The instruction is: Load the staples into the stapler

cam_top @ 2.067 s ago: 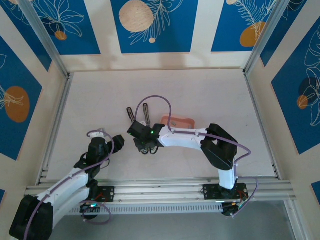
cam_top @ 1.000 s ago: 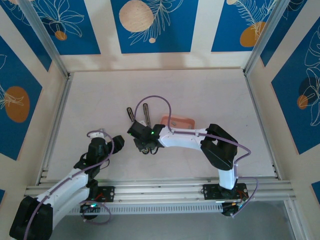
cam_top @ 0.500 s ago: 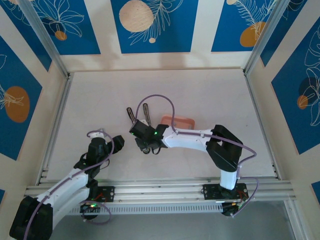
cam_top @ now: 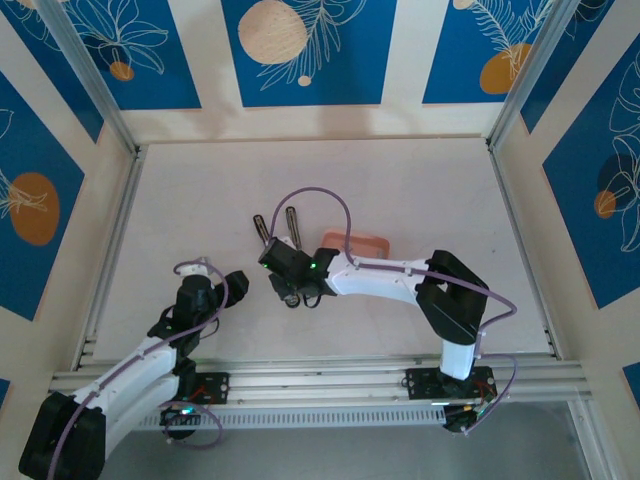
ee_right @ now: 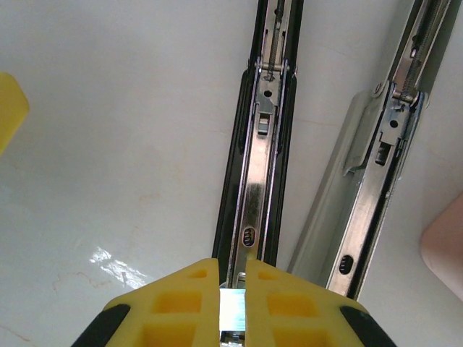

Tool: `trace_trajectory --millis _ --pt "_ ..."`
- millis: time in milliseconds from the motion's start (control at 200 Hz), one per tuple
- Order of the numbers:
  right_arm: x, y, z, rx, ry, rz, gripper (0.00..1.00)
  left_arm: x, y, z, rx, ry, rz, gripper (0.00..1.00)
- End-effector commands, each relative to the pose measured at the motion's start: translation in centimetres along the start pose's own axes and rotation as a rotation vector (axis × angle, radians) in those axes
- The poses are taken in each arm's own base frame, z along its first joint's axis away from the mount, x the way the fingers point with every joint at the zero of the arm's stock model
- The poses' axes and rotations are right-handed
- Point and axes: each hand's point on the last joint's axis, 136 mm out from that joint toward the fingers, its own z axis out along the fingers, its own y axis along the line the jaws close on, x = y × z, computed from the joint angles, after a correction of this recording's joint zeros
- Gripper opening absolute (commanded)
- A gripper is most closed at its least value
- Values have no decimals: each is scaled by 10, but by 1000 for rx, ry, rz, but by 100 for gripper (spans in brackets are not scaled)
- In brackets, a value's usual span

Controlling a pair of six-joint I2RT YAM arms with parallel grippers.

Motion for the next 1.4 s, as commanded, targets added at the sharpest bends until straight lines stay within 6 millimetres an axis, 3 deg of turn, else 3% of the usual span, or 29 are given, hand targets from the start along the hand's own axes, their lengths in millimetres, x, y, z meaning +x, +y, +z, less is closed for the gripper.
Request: trace_trajectory --millis 0,1396 --pt "13 -1 8 14 35 -15 12 -2 5 -1 -17 -14 7 80" --pt "35 0 16 16 94 -7 11 -2 7 -1 -25 -11 7 80"
